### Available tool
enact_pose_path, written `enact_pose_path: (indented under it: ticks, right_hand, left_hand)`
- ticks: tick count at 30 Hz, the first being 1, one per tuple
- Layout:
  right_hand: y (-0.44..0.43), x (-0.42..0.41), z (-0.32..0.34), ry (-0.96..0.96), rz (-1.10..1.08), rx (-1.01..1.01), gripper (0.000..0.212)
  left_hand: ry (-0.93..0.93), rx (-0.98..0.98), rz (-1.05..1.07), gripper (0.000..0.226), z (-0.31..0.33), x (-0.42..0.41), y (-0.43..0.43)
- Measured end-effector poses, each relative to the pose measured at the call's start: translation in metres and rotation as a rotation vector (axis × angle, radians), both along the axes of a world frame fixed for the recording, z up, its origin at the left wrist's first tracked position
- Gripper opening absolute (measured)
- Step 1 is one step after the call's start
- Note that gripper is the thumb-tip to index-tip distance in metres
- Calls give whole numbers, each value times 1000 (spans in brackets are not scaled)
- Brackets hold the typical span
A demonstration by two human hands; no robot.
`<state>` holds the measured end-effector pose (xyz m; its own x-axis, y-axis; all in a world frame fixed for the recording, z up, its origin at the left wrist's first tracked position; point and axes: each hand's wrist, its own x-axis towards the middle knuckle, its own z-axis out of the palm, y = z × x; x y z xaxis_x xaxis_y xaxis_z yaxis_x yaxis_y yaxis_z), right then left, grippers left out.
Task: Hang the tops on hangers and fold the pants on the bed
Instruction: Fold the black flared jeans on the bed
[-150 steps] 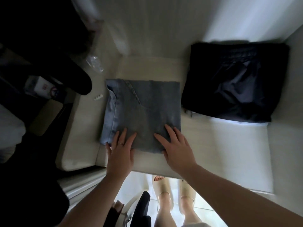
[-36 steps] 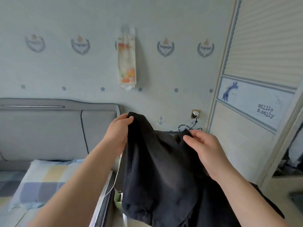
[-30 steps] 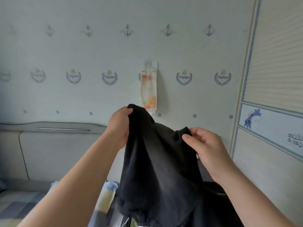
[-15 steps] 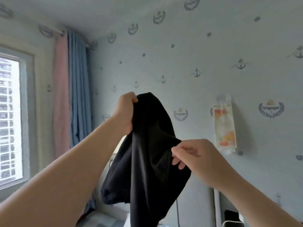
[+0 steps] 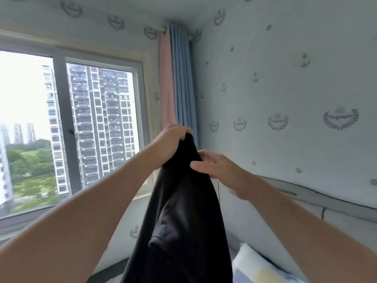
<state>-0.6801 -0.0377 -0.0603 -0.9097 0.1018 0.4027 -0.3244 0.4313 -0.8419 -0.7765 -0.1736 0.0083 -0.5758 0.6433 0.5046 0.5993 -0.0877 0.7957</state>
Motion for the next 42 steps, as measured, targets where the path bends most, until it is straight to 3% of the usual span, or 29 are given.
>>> enact_pose_path:
  ticks: [4, 9, 11, 14, 20, 24, 28, 33, 36, 39, 41, 42]
  right_hand:
    - [-14, -59, -27, -78, 220, -155, 48]
    - [-14, -105, -74, -164, 412, -329, 39]
    - [-8, -116, -100, -232, 463, -299, 34]
    - [7, -126, -148, -343, 512, -238, 33]
    - [60, -126, -270, -724, 477, 81, 29]
    - [82, -116, -336, -860, 401, 122, 24]
    - [85, -111, -365, -857, 279, -51, 30]
    - [75, -106, -391, -905, 111, -319, 28]
    - [78, -101, -387, -916, 193, -667, 24]
    - [77, -96, -377, -883, 349, -875, 34]
    - [70, -92, -370, -876, 411, -950, 39]
    - [66, -90, -367, -878, 428, -988, 43]
  left_hand:
    - [76, -55, 188, 32, -12, -32, -25]
    - [7, -105, 461, 40, -41, -79, -51]
    - [-29, -110, 510, 35, -64, -96, -63]
    - [-98, -112, 561, 7, -107, -110, -79]
    - [-324, -6, 758, 12, -210, -141, -103]
    - [-294, -240, 909, 11, -295, -146, -102]
    - [-444, -445, 814, 11, -387, -107, -71]
    - [-677, -429, 649, 33, -468, -7, -16]
    - [-818, -325, 619, 62, -491, 38, 5]
    - [-811, -267, 568, 86, -503, 59, 19]
    - [-740, -235, 580, 81, -505, 61, 26]
    - [-696, -228, 617, 68, -504, 60, 28]
